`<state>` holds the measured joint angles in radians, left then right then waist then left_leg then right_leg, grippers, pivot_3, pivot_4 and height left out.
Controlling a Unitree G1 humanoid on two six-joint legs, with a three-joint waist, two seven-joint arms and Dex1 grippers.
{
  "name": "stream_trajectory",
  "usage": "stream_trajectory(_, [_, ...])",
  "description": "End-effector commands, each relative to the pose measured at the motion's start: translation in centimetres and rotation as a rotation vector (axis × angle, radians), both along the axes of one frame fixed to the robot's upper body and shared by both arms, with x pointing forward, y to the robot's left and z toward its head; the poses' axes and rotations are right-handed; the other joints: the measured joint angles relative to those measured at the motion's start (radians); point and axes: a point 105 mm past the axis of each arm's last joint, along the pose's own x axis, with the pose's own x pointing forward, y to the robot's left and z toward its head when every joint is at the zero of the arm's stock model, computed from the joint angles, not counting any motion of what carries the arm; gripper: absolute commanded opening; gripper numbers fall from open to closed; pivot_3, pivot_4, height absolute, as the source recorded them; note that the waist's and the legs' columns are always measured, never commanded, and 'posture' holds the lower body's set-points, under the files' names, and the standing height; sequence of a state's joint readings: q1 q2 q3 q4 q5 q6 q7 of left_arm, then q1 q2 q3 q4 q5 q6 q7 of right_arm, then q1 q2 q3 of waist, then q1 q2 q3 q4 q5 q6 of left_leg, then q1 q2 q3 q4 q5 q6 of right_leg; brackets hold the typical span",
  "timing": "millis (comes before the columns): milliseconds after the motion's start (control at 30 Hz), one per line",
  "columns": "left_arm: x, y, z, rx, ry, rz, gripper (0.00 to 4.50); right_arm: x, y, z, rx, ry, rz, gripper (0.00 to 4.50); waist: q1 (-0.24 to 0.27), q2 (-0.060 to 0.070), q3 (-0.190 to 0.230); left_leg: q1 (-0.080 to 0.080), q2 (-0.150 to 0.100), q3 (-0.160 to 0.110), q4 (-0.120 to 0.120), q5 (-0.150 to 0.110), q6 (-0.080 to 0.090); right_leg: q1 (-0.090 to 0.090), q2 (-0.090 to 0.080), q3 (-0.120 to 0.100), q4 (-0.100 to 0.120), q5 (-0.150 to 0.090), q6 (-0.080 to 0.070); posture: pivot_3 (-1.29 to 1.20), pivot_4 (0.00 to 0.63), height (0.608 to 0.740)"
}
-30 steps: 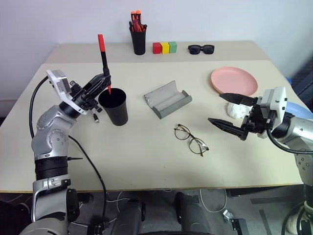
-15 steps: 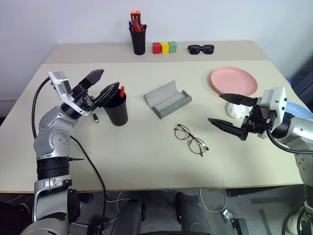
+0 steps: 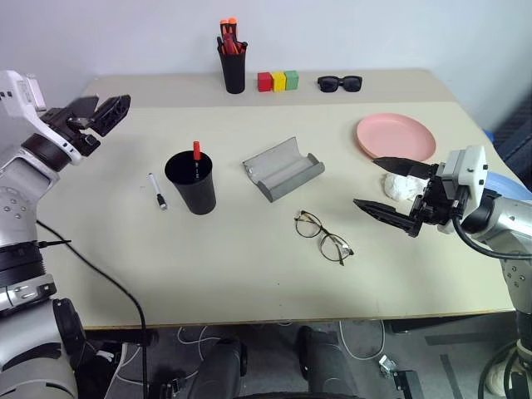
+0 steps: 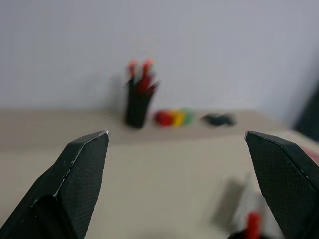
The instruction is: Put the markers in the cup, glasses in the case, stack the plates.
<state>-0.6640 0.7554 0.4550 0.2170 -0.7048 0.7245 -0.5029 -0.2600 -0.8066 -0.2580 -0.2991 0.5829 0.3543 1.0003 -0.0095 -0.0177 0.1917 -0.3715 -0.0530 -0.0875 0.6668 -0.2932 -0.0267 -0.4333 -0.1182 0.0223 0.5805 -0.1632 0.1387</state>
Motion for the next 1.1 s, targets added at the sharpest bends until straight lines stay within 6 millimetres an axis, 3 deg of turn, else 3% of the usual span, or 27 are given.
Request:
stream_trajectory(33, [-0.1, 0.7, 0.6, 0.0, 0.05, 0.097, 4.49, -0.1, 0.3, 0.9, -0.001, -0.047, 0.022, 4.21, 0.001, -0.001, 0.0, 0.0, 0.0, 0.0, 0.0, 0.0, 0.0, 0.0, 0.0, 0.0, 0.0, 0.0, 0.0, 0.0, 0.15, 0.74])
stream_trajectory(200, [-0.7, 2.3, -4.9, 0.027, 0.359, 0.294, 4.49, 0.1, 0.2, 0.8, -0.002, -0.045, 0.025, 4.21, -0.005, -0.001, 0.0, 0.0, 0.0, 0.0, 0.0, 0.0, 0.0, -0.001, 0.0, 0.0, 0.0, 0.0, 0.0, 0.0, 0.15, 0.74])
stream_trajectory(333, [-1.4, 1.3, -8.4, -0.028, 0.461, 0.344, 4.49, 0.0, 0.1, 0.8, 0.007, -0.046, 0.021, 4.21, -0.003, -0.001, 0.0, 0.0, 0.0, 0.0, -0.001, 0.0, -0.001, -0.001, 0.0, 0.0, 0.0, 0.0, 0.0, 0.0, 0.15, 0.74])
stream_trajectory(467, [-1.5, -0.4, -10.4, -0.101, 0.544, 0.355, 4.49, -0.1, 0.0, 1.1, 0.019, -0.049, 0.02, 4.21, 0.002, -0.002, 0.0, 0.0, 0.0, -0.001, -0.001, 0.001, -0.002, -0.001, 0.0, 0.0, 0.0, 0.0, 0.0, 0.0, 0.15, 0.74])
stream_trajectory(533, [-1.6, -1.3, -11.5, -0.048, 0.606, 0.341, 4.49, -0.1, 0.0, 1.1, 0.02, -0.047, 0.02, 4.21, 0.001, -0.002, 0.0, -0.001, 0.0, -0.001, 0.0, 0.001, -0.002, -0.001, 0.0, 0.0, 0.0, 0.0, 0.0, 0.0, 0.15, 0.74])
stream_trajectory(833, [-0.8, -3.4, -13.4, 0.036, 0.716, 0.321, 4.49, -0.3, -0.1, 0.9, 0.034, -0.045, 0.015, 4.21, 0.002, -0.002, 0.0, 0.0, 0.0, 0.0, -0.001, 0.001, -0.002, 0.0, 0.0, 0.0, 0.0, 0.0, 0.0, 0.0, 0.15, 0.74])
stream_trajectory(1000, [-0.9, -3.3, -14.3, 0.152, 0.767, 0.425, 4.49, -0.4, -0.2, 0.9, 0.031, -0.043, 0.01, 4.21, 0.0, -0.001, 0.0, 0.0, -0.001, 0.0, -0.001, 0.001, -0.002, 0.0, 0.0, 0.0, 0.0, 0.0, 0.0, 0.0, 0.15, 0.74])
stream_trajectory(1100, [-0.9, -3.9, -14.8, 0.089, 0.826, 0.402, 4.49, -0.5, -0.3, 0.8, 0.028, -0.04, 0.006, 4.21, -0.001, -0.001, -0.001, 0.0, -0.001, 0.0, -0.001, 0.001, -0.002, 0.0, 0.0, 0.0, 0.0, 0.0, 0.0, 0.0, 0.15, 0.74])
